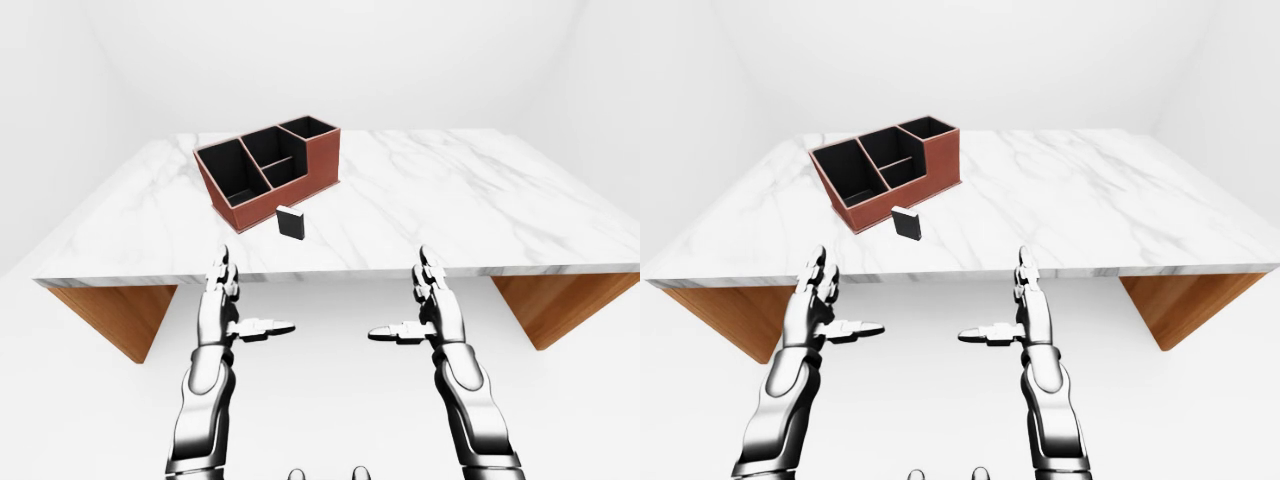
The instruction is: Pick up the book and place it in the left compartment of the caddy.
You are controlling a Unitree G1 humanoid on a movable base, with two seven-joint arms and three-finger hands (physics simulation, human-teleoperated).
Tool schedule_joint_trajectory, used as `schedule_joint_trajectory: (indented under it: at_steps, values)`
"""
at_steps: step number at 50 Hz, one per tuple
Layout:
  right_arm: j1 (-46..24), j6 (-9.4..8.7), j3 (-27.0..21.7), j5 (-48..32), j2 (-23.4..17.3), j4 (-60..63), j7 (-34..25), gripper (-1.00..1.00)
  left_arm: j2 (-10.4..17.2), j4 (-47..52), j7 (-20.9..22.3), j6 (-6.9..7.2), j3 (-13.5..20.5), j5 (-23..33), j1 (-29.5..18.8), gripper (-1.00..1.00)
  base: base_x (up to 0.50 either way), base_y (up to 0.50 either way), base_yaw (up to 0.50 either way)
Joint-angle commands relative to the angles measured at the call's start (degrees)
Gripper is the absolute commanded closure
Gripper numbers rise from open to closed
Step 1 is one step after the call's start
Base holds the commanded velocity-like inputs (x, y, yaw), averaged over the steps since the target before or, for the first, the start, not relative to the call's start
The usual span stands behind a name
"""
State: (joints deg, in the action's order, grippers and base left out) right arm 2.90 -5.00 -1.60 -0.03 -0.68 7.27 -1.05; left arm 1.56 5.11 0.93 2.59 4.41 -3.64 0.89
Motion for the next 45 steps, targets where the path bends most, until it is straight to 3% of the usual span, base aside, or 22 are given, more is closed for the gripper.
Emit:
schedule_joint_trajectory:
  at_steps: [1,3,14,16,27,35,45]
  values:
    - [-0.52,0.0,-0.14,0.27,0.09,-1.73,0.79,-1.0,-1.03,0.01,-1.42,0.65,0.44,-3.43,-0.59,-1.0,0.0,0.0,0.0]
    - [-0.54,0.0,-0.14,0.33,0.09,-1.75,0.75,-1.0,-0.17,1.75,-1.86,2.38,2.08,-5.76,-1.43,-1.0,0.0,0.0,0.0]
    - [-0.61,0.0,-0.08,0.13,0.05,-1.77,0.71,-1.0,2.91,7.83,-3.89,2.41,8.16,-11.85,-4.25,-1.0,0.0,0.0,0.0]
    - [-0.56,0.0,-0.03,0.12,0.08,-1.62,0.71,-1.0,2.79,4.17,-3.06,2.41,8.36,-11.83,-4.13,-1.0,0.0,0.0,0.0]
    - [1.25,0.0,-0.03,0.4,0.02,3.68,0.63,-1.0,4.24,3.63,-4.07,2.41,9.53,-13.69,-5.33,-1.0,0.0,0.0,0.0]
    - [5.91,0.0,2.88,-4.21,0.82,25.99,2.2,-1.0,5.18,4.53,-4.71,2.41,10.9,-15.07,-5.8,-1.0,0.0,0.0,0.0]
    - [8.53,0.0,3.49,-4.68,0.99,40.42,2.46,-1.0,5.46,7.42,-5.17,2.41,11.91,-16.09,-5.36,-1.0,0.0,0.0,0.0]
